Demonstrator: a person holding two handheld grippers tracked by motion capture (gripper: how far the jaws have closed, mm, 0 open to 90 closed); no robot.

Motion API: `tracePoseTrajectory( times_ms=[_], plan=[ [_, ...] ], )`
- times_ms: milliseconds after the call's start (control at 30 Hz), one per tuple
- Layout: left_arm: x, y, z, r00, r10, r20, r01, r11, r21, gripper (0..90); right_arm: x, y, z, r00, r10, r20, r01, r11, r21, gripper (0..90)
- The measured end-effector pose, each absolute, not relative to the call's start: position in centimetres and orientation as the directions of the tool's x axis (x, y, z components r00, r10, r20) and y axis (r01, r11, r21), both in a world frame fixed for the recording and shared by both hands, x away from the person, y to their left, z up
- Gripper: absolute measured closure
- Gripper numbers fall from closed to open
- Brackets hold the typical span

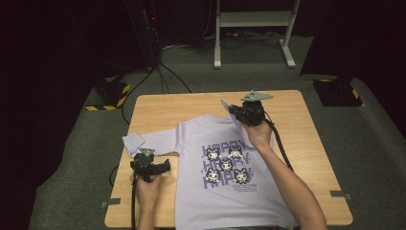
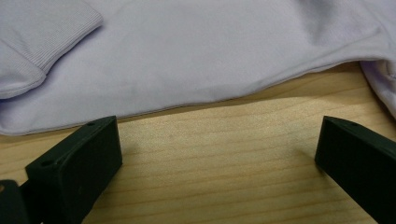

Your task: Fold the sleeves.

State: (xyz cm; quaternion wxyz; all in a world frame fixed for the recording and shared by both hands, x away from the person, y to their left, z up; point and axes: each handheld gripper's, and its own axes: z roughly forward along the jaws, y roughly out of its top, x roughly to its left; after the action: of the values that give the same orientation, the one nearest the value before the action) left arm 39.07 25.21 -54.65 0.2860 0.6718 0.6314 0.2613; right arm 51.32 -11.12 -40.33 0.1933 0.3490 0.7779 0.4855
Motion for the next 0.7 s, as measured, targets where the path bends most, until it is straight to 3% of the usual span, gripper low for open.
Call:
tracePoseTrajectory(
  times_ms=[700],
  plan=[
    [39.1,25.2,-54.6,0.066,0.998,-0.01,0.699,-0.039,0.714,0.7,53.7,-3.2,-47.5,-0.725,0.685,0.072,0.443,0.384,0.81,83.9]
  ],
)
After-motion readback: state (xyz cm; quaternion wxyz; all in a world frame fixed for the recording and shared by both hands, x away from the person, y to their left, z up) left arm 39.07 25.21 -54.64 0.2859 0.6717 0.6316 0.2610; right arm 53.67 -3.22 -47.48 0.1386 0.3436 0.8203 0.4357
